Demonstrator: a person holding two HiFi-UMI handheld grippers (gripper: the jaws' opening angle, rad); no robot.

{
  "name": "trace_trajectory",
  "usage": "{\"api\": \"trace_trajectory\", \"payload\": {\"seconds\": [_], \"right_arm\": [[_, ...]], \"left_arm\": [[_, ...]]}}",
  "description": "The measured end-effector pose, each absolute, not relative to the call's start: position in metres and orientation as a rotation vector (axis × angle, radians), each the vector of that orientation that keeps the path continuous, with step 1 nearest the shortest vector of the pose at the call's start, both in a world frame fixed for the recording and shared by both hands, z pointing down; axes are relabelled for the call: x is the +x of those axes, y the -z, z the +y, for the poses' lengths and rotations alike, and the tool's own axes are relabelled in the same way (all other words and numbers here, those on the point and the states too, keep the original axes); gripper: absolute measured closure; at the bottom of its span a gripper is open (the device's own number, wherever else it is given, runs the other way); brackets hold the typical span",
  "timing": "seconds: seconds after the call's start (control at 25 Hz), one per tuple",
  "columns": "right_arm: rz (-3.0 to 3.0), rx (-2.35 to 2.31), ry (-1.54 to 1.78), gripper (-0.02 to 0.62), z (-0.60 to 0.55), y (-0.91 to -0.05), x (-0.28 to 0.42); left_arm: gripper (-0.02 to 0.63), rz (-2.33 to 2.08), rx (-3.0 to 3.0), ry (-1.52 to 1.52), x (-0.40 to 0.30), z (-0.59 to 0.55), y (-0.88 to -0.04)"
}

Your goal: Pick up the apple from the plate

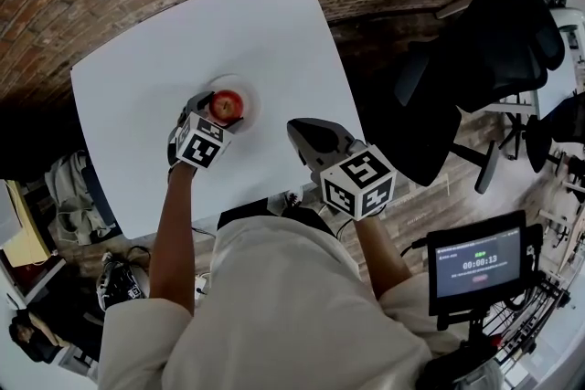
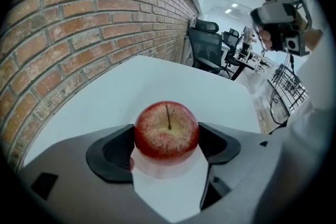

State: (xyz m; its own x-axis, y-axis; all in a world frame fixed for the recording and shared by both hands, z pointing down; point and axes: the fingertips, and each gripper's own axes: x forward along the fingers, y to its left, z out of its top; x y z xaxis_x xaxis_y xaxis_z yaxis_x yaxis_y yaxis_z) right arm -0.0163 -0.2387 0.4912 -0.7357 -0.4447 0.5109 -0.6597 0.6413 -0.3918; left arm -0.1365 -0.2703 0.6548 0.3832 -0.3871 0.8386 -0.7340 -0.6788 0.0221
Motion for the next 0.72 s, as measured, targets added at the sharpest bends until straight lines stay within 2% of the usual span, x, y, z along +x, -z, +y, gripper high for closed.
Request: {"api": "trace_trajectory", "payload": {"seconds": [0.72], "right_arm": [[-2.594, 0.845, -0.692, 0.594, -0.234, -0.455, -0.022]], "left_arm": [[0.227, -1.14, 2.27, -1.055, -0.145, -0.257, -0.601]]}}
